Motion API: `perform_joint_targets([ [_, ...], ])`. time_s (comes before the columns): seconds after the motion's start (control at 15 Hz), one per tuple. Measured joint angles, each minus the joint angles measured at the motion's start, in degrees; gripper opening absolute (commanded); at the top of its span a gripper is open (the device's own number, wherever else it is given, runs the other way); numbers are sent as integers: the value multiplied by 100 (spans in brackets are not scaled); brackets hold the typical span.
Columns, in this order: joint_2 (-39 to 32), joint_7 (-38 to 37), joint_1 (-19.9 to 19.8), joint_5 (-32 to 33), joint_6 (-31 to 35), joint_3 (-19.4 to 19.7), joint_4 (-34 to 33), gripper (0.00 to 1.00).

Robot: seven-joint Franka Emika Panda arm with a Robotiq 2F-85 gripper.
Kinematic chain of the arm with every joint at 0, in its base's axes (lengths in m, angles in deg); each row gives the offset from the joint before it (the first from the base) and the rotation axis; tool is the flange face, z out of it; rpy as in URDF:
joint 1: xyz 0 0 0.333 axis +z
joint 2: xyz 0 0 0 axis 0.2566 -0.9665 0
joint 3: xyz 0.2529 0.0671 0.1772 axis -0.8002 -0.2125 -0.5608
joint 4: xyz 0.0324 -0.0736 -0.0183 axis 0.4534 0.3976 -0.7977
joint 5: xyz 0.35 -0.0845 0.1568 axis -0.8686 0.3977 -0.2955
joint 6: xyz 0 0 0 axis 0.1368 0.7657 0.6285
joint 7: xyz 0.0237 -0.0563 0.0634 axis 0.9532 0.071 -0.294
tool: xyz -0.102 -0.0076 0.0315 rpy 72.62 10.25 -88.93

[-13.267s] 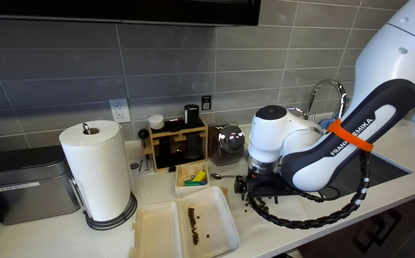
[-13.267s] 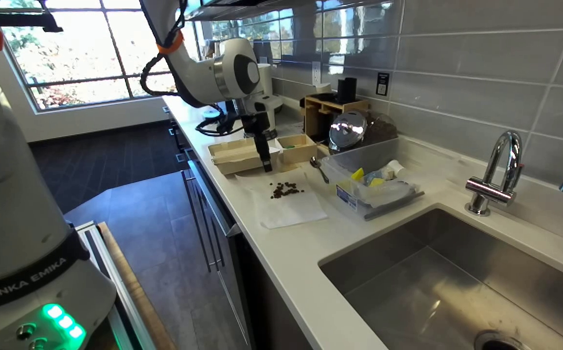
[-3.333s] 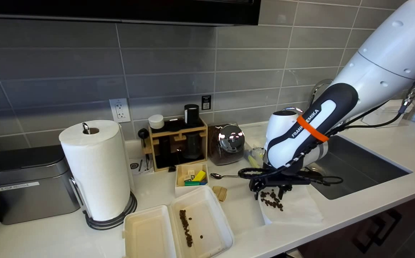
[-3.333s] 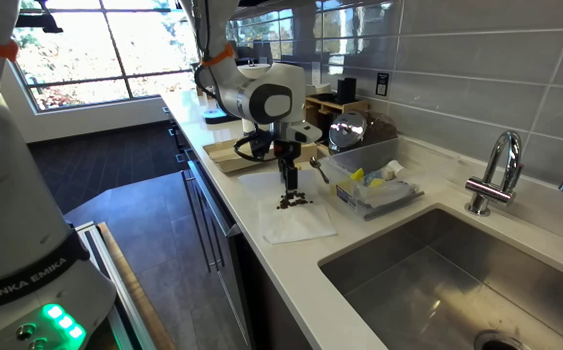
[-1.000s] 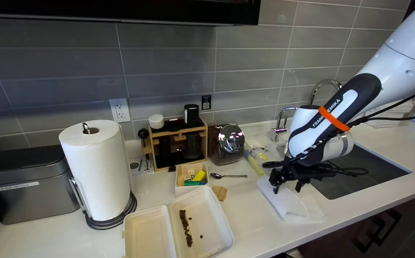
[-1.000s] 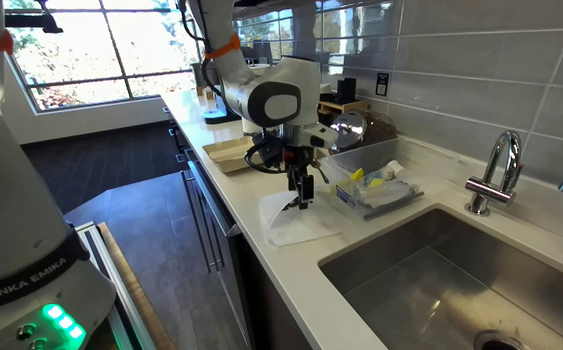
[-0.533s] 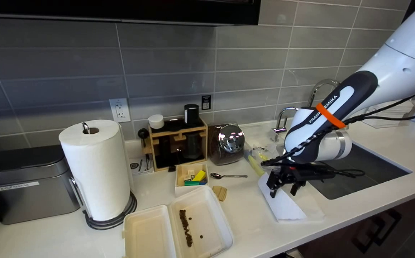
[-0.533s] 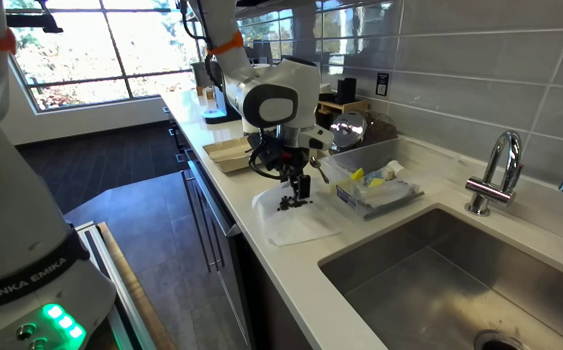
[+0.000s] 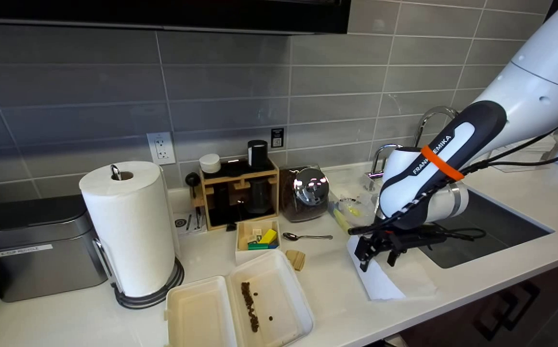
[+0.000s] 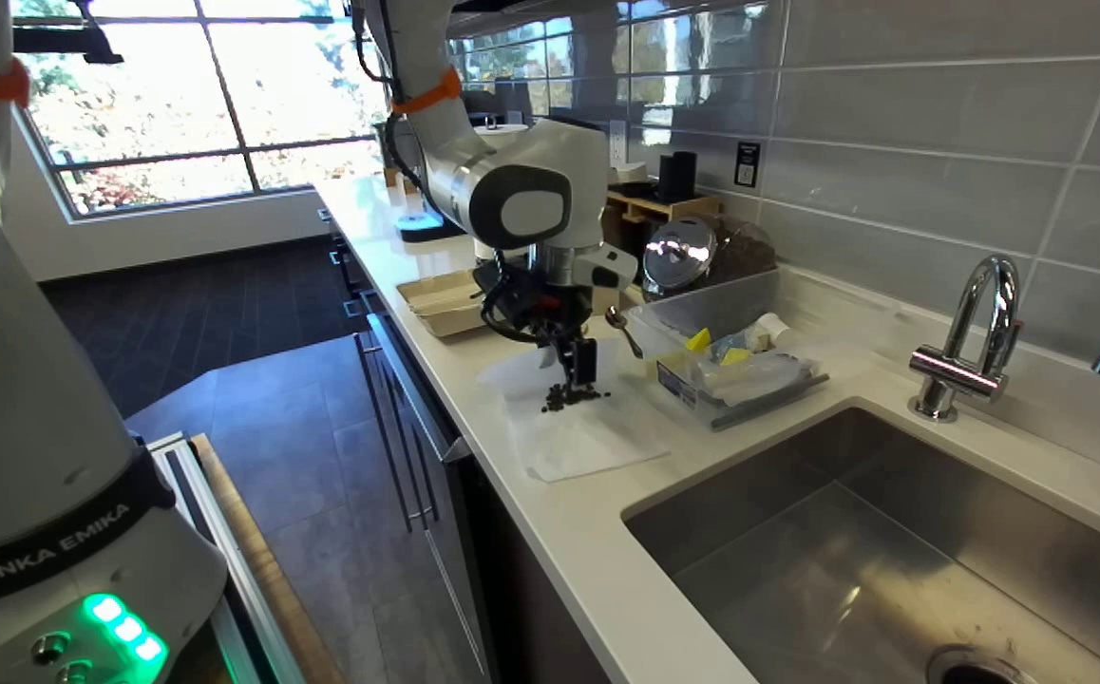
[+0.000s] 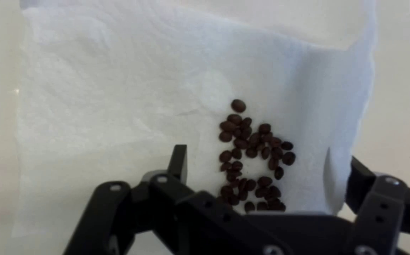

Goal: Fold the serviette in half

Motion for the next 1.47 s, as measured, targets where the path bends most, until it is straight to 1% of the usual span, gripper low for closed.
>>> perform_joint_targets([
  [0.13, -31, -317, 282, 269, 45, 165, -21, 100],
  [0.33, -131, -958, 792, 731, 148, 528, -85, 100],
  [0.6, -285, -1889, 1518, 1354, 174, 1176, -219, 100],
  [0.87, -434, -2635, 2094, 1815, 174, 1752, -336, 100],
  [1.2, -527, -3344, 2453, 2009, 174, 2152, -405, 100],
  [1.33, -522, -3540, 2455, 2007, 174, 2182, -419, 100],
  [1.47, -496, -3603, 2340, 1944, 174, 2124, -419, 100],
])
